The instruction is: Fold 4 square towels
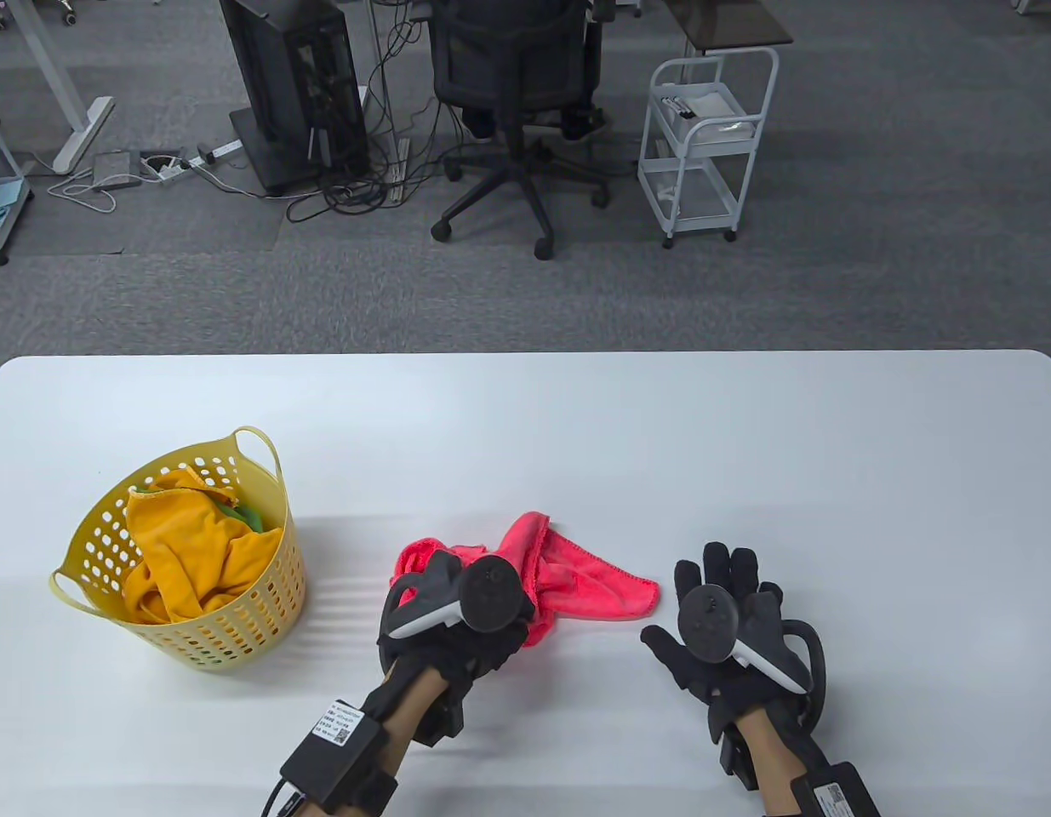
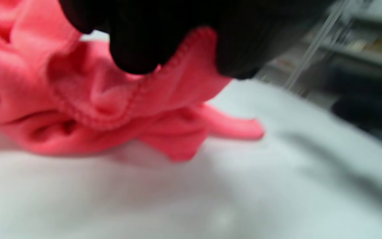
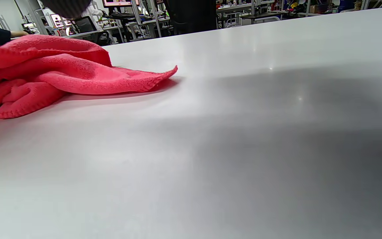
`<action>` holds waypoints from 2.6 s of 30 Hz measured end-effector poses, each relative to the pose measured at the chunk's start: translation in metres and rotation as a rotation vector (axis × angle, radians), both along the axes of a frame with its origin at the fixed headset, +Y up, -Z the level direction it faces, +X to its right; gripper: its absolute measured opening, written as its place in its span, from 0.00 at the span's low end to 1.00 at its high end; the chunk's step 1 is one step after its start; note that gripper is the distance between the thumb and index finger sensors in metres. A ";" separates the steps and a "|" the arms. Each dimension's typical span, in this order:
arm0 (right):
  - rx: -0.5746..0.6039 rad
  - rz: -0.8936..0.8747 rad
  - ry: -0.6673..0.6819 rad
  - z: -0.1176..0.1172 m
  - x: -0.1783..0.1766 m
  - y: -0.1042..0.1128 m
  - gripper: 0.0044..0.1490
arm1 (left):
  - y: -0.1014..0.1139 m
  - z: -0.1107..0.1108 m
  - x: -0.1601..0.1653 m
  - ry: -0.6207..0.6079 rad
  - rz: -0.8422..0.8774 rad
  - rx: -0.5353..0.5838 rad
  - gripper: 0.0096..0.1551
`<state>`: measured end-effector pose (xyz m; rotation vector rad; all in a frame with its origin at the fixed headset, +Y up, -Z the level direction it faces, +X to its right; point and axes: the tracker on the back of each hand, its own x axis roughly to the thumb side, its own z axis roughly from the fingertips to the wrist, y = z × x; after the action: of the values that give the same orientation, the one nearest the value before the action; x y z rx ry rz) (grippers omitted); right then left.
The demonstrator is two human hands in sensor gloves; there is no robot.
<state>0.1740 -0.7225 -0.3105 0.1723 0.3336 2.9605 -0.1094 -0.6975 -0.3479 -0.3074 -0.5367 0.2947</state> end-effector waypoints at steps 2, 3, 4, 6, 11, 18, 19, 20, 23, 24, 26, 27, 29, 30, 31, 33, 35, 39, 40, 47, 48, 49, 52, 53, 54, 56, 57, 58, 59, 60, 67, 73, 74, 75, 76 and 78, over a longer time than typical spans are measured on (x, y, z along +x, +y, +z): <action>0.030 -0.022 0.037 0.001 -0.006 0.003 0.58 | 0.011 -0.001 -0.009 0.013 0.132 -0.001 0.18; 0.038 -0.031 0.046 0.002 -0.008 0.005 0.58 | 0.014 -0.001 -0.010 0.010 0.148 0.001 0.18; 0.063 -0.071 0.087 0.003 -0.013 0.011 0.58 | 0.018 -0.002 -0.012 0.011 0.168 0.019 0.18; 0.116 -0.157 0.149 0.003 -0.024 0.023 0.57 | 0.027 -0.002 -0.014 0.009 0.170 0.054 0.18; 0.280 -0.323 0.277 -0.008 -0.065 0.067 0.52 | 0.062 -0.010 -0.017 -0.007 0.209 0.157 0.17; 0.380 -0.563 0.289 -0.036 -0.111 0.104 0.53 | 0.094 -0.017 -0.032 -0.085 0.507 0.202 0.17; 0.375 -0.594 0.275 -0.038 -0.114 0.104 0.51 | 0.095 -0.017 -0.034 -0.088 0.524 0.181 0.17; 0.369 -0.639 0.264 -0.041 -0.117 0.104 0.48 | 0.096 -0.017 -0.038 -0.075 0.531 0.197 0.17; 0.355 -0.737 0.214 -0.045 -0.122 0.105 0.38 | 0.098 -0.020 -0.050 -0.036 0.501 0.238 0.18; 0.363 -0.727 0.209 -0.045 -0.122 0.106 0.33 | 0.098 -0.021 -0.055 -0.017 0.498 0.244 0.18; 0.388 -0.718 0.212 -0.045 -0.121 0.108 0.26 | 0.095 -0.023 -0.061 -0.004 0.492 0.249 0.19; 0.388 -0.720 0.210 -0.045 -0.120 0.109 0.26 | 0.094 -0.024 -0.062 -0.010 0.483 0.242 0.19; 0.387 -0.711 0.202 -0.046 -0.119 0.109 0.26 | 0.093 -0.024 -0.060 -0.056 0.437 0.217 0.21; 0.398 -0.703 0.191 -0.047 -0.117 0.109 0.26 | 0.093 -0.024 -0.059 -0.086 0.410 0.205 0.23; 0.400 -0.702 0.183 -0.048 -0.116 0.108 0.26 | 0.093 -0.023 -0.057 -0.104 0.387 0.197 0.26; 0.399 -0.704 0.181 -0.049 -0.114 0.107 0.27 | 0.092 -0.022 -0.053 -0.123 0.345 0.220 0.30; 0.390 -0.702 0.194 -0.050 -0.113 0.106 0.27 | 0.092 -0.021 -0.051 -0.111 0.338 0.260 0.29; 0.402 -0.680 0.257 -0.047 -0.112 0.109 0.27 | 0.092 -0.023 -0.055 -0.090 0.432 0.286 0.23; 0.386 -0.692 0.281 -0.047 -0.112 0.109 0.27 | 0.092 -0.023 -0.058 -0.080 0.460 0.281 0.21; 0.331 -0.621 0.374 -0.043 -0.114 0.112 0.27 | 0.097 -0.020 -0.066 0.033 0.613 0.264 0.20; 0.324 -0.586 0.375 -0.043 -0.115 0.112 0.27 | 0.099 -0.018 -0.067 0.054 0.619 0.276 0.20; 0.316 -0.546 0.377 -0.042 -0.116 0.111 0.27 | 0.100 -0.017 -0.068 0.075 0.636 0.289 0.20; 0.289 -0.499 0.376 -0.040 -0.117 0.105 0.27 | 0.105 -0.014 -0.074 0.122 0.655 0.307 0.19; 0.282 -0.498 0.375 -0.040 -0.118 0.104 0.27 | 0.105 -0.014 -0.075 0.130 0.653 0.312 0.19; 0.267 -0.490 0.365 -0.040 -0.118 0.101 0.27 | 0.105 -0.013 -0.076 0.145 0.653 0.315 0.19; 0.268 -0.434 0.343 -0.038 -0.119 0.092 0.27 | 0.105 -0.013 -0.078 0.166 0.693 0.314 0.19; 0.272 -0.421 0.337 -0.038 -0.119 0.090 0.27 | 0.106 -0.013 -0.078 0.165 0.701 0.315 0.19; 0.287 -0.385 0.321 -0.037 -0.118 0.086 0.27 | 0.107 -0.012 -0.079 0.167 0.714 0.327 0.19; 0.293 -0.358 0.317 -0.037 -0.116 0.081 0.27 | 0.110 -0.011 -0.081 0.178 0.721 0.347 0.19; 0.292 -0.354 0.314 -0.037 -0.115 0.080 0.27 | 0.111 -0.010 -0.082 0.179 0.717 0.356 0.19; 0.266 -0.294 0.252 -0.043 -0.089 0.065 0.27 | 0.122 -0.004 -0.106 0.258 0.817 0.399 0.19; 0.236 -0.266 0.194 -0.046 -0.063 0.052 0.27 | 0.129 -0.002 -0.125 0.304 0.883 0.420 0.19; 0.231 -0.256 0.182 -0.046 -0.058 0.049 0.27 | 0.130 -0.001 -0.128 0.309 0.892 0.425 0.19; 0.230 -0.248 0.175 -0.045 -0.055 0.047 0.27 | 0.131 -0.001 -0.130 0.315 0.897 0.428 0.19; 0.230 -0.236 0.165 -0.045 -0.052 0.045 0.27 | 0.132 0.000 -0.134 0.326 0.907 0.435 0.19; 0.224 -0.216 0.145 -0.044 -0.044 0.041 0.27 | 0.133 0.001 -0.139 0.339 0.923 0.440 0.19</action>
<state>0.1305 -0.6814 -0.3548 0.4224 -0.0023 2.7696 -0.2487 -0.5644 -0.3471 0.4406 -0.3626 1.0800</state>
